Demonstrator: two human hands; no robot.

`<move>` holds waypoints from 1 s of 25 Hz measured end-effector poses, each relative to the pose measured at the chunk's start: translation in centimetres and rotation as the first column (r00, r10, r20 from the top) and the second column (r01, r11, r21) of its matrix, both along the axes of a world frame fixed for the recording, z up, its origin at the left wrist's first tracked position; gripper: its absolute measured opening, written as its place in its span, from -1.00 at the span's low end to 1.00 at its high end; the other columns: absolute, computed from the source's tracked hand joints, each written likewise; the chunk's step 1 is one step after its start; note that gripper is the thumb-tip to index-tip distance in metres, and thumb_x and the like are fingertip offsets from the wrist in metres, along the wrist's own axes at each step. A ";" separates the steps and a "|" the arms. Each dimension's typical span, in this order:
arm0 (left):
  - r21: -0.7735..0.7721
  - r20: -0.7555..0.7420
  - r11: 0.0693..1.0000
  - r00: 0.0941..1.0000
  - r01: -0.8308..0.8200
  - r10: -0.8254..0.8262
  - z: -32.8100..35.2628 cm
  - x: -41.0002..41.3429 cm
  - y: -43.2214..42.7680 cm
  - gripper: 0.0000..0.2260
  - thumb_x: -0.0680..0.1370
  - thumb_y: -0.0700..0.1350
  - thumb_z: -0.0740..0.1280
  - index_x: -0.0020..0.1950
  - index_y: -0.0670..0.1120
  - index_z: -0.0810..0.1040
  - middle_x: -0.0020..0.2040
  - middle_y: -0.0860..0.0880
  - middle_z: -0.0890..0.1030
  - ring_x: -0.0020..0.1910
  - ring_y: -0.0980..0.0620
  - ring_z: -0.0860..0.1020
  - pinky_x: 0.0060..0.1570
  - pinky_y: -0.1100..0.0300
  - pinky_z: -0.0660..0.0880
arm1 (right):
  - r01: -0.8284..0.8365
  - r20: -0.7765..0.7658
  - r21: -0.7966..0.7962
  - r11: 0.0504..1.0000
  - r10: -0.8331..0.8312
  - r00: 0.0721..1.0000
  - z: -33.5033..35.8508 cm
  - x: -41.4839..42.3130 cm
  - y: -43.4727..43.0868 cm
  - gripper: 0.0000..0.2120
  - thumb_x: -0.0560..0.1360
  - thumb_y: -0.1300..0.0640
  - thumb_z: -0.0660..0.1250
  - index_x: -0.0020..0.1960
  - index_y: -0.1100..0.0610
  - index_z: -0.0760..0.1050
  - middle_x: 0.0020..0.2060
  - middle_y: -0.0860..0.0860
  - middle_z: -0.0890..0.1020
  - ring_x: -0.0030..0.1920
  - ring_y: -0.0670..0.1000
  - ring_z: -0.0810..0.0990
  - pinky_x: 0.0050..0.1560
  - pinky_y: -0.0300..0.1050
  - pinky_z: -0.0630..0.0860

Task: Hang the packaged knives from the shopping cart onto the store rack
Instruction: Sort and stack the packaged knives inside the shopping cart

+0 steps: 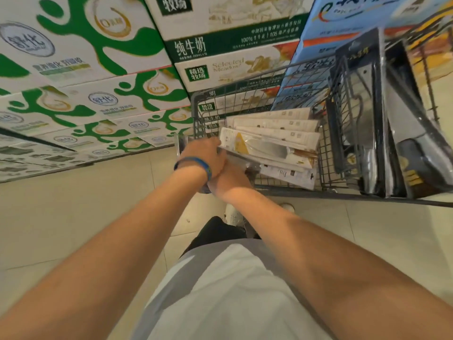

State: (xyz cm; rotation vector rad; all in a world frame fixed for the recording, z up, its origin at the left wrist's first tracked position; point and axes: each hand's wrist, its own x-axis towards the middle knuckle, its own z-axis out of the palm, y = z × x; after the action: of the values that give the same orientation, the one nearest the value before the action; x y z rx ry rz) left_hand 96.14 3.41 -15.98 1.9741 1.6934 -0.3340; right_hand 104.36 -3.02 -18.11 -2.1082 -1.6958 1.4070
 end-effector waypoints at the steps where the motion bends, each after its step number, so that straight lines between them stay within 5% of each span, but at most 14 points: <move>1: -0.058 -0.130 0.991 0.983 0.121 -0.128 -0.4 0.5 1.1 -0.72 0.62 0.00 0.20 0.28 -0.05 0.51 0.19 -0.13 0.60 0.11 -0.18 0.56 0.02 0.03 0.51 | -0.035 -0.054 -0.011 0.999 0.035 0.998 -0.6 0.5 -0.7 -0.65 0.67 -0.06 0.12 0.18 0.12 0.57 0.08 0.14 0.66 0.09 0.20 0.61 0.04 0.00 0.50; 5: -0.230 -0.447 0.890 0.770 0.393 -0.456 -3.3 3.2 2.0 -0.69 0.61 -0.04 0.24 0.34 -0.08 0.48 0.29 -0.15 0.48 0.29 -0.22 0.41 0.20 -0.16 0.39 | -0.052 -0.061 -0.059 0.997 0.049 0.997 -4.7 5.1 -2.7 -0.56 0.69 -0.08 0.11 0.50 0.07 0.36 0.42 0.14 0.47 0.44 0.19 0.39 0.42 0.08 0.32; 7: -0.210 -0.446 0.887 0.767 0.411 -0.461 -5.8 5.4 1.9 -0.65 0.62 0.03 0.22 0.38 -0.03 0.44 0.35 -0.15 0.44 0.33 -0.22 0.37 0.25 -0.21 0.34 | 0.037 0.047 -0.127 0.991 -0.031 0.998 -7.3 7.6 -1.9 -0.42 0.66 -0.09 0.18 0.62 0.08 0.17 0.56 0.14 0.30 0.55 0.19 0.25 0.49 0.10 0.25; 11: -0.231 -0.245 0.861 0.830 0.453 -0.502 -13.5 11.6 1.2 -0.67 0.64 0.05 0.17 0.36 -0.01 0.46 0.36 -0.12 0.45 0.35 -0.20 0.38 0.28 -0.17 0.29 | -0.041 0.106 -0.304 0.952 0.076 0.991 -13.2 13.0 0.6 -0.57 0.65 -0.05 0.20 0.46 0.11 0.37 0.33 0.17 0.55 0.34 0.23 0.53 0.05 -0.03 0.44; 15: -0.359 -0.096 0.857 0.899 0.369 -0.427 -22.9 13.6 -0.3 -0.50 0.59 0.22 0.21 0.41 -0.06 0.42 0.36 -0.13 0.46 0.31 -0.19 0.45 0.22 -0.11 0.39 | 0.022 0.309 -0.457 0.889 0.135 0.941 -17.8 19.4 0.5 -0.53 0.62 0.07 0.23 0.51 0.09 0.31 0.41 0.18 0.48 0.34 0.21 0.50 0.23 0.04 0.50; 17: -0.380 -0.110 0.866 0.913 0.326 -0.392 -26.3 12.6 -0.6 -0.44 0.55 0.25 0.26 0.43 -0.05 0.38 0.40 -0.14 0.40 0.32 -0.20 0.43 0.24 -0.13 0.39 | 0.020 0.314 -0.478 0.878 0.150 0.938 -19.3 20.9 0.8 -0.55 0.61 0.04 0.22 0.48 0.11 0.35 0.38 0.18 0.50 0.31 0.21 0.52 0.17 0.00 0.49; 20: -0.267 -0.139 0.882 0.890 0.388 -0.434 -29.5 11.3 0.2 -0.41 0.55 0.24 0.28 0.45 -0.07 0.30 0.41 -0.14 0.33 0.34 -0.19 0.38 0.19 -0.10 0.44 | 0.032 0.286 -0.431 0.902 0.103 0.953 -20.6 21.2 2.0 -0.52 0.63 -0.01 0.20 0.52 0.10 0.32 0.41 0.18 0.48 0.32 0.20 0.50 0.09 -0.03 0.40; 25: -0.214 -0.173 0.866 0.855 0.452 -0.489 -30.4 11.8 1.7 -0.47 0.55 0.15 0.32 0.43 -0.08 0.33 0.33 -0.15 0.38 0.32 -0.18 0.38 0.17 -0.07 0.45 | 0.097 0.209 -0.268 0.958 -0.040 0.977 -20.5 17.4 4.7 -0.62 0.66 0.00 0.21 0.44 0.10 0.43 0.27 0.09 0.57 0.03 -0.01 0.42 0.00 -0.12 0.33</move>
State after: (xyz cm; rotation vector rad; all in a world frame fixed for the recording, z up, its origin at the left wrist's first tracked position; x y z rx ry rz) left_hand 107.90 5.15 -46.39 2.2730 1.2225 -0.8740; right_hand 121.81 1.64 -38.60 -2.5121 -1.5459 1.5350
